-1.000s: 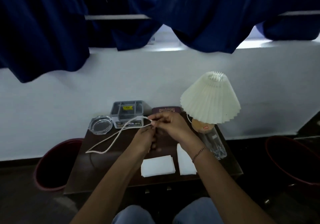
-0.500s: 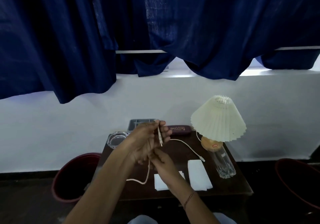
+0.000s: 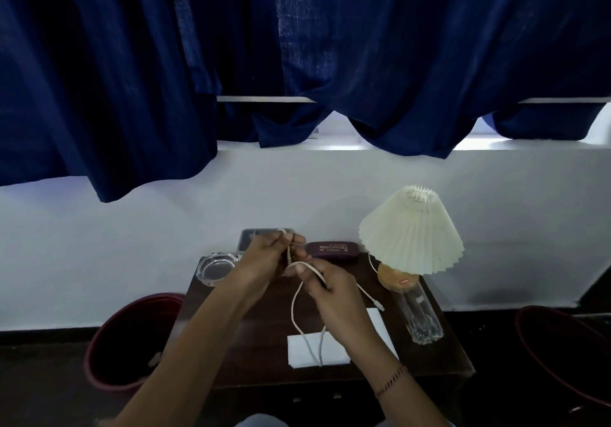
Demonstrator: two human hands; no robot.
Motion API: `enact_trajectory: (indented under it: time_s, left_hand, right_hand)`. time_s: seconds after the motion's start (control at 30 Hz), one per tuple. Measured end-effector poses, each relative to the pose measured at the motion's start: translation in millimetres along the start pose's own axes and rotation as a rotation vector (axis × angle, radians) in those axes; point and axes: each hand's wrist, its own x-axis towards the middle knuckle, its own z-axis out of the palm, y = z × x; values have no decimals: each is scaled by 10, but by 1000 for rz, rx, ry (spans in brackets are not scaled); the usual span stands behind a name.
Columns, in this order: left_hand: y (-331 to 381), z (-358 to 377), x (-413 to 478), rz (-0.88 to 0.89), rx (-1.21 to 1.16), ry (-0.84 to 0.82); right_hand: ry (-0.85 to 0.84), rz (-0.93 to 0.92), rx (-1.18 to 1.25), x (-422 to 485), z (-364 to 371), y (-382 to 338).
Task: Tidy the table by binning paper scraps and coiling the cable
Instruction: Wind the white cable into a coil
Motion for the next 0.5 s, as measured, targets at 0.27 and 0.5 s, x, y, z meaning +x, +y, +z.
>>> enact_trajectory:
  time_s: [0.27,0.5]
  left_hand:
    - [-96,-5,-25,-10,46,-131]
    - [-36,-175,-115,-184,-199,-286]
  right_hand:
    - [84,-49,-102,319,-98,58]
    - [86,201,216,589,-285,77]
